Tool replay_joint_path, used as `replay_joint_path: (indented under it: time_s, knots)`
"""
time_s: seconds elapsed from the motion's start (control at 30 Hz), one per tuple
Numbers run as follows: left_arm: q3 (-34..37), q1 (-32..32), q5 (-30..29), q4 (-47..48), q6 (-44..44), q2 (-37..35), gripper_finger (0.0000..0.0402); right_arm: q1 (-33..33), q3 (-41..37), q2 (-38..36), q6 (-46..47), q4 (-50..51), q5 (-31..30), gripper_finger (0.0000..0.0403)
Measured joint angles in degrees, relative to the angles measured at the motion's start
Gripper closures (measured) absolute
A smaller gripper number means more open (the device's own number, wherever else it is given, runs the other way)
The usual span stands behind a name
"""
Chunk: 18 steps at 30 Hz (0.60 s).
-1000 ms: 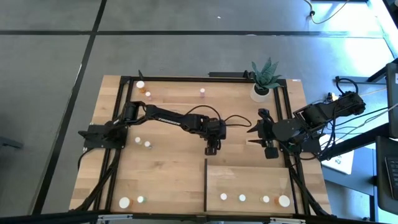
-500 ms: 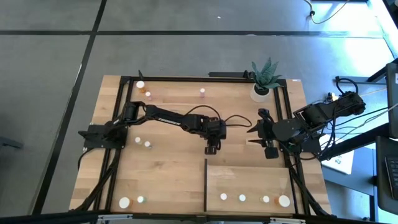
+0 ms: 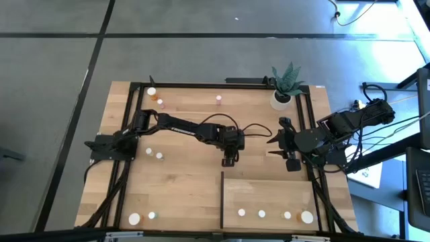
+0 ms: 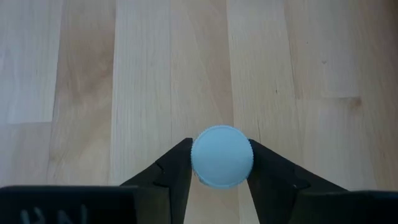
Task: Pick and place medicine bottles onto shelf by color
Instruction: Put the bottom yellow pill bottle on the shelf aligned with the other yellow pill bottle
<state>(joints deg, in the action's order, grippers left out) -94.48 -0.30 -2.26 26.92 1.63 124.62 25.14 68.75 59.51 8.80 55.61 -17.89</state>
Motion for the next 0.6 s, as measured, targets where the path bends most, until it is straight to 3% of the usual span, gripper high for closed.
replay_joint_path:
  time_s: [0.6]
  knots:
    - [0.02, 0.15, 0.24, 1.03, -1.27, -1.63, 0.0258, 0.00, 0.00, -0.04, 1.44, -0.02, 0.09, 0.0236]
